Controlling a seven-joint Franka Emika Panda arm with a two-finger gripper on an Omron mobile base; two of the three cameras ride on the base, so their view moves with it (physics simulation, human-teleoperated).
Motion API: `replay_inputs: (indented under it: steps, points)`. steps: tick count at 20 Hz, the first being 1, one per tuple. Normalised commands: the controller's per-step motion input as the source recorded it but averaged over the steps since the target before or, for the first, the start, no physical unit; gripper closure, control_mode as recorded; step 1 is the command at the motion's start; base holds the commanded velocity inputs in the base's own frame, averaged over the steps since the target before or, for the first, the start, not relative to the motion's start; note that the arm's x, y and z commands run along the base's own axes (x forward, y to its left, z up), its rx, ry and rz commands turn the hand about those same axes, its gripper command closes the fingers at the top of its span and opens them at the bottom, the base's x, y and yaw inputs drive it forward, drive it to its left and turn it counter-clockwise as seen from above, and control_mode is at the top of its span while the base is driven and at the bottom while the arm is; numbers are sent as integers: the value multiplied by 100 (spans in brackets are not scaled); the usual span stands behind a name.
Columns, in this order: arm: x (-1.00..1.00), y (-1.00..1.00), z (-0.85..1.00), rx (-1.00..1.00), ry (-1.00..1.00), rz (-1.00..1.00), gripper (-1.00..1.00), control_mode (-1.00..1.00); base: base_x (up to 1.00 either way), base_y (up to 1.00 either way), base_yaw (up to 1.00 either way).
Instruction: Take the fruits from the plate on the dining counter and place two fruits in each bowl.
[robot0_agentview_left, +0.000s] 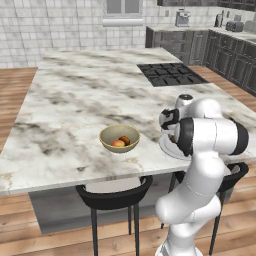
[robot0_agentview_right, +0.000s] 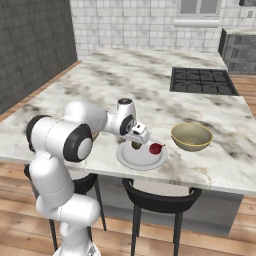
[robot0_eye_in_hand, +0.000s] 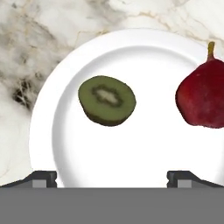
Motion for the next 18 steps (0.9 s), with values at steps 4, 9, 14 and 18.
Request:
replay_inputs:
  steps: [4,9,14,18]
  points:
    - [24,0,-17,1,0,0,-100,-100,0,0,0]
    - [28,-1,-18,0,0,0,-100,-100,0,0,0]
    - [25,-4,-19,0,0,0,-100,-100,0,0,0]
    - [20,-8,-11,0,0,0,-100,-100,0,0,0]
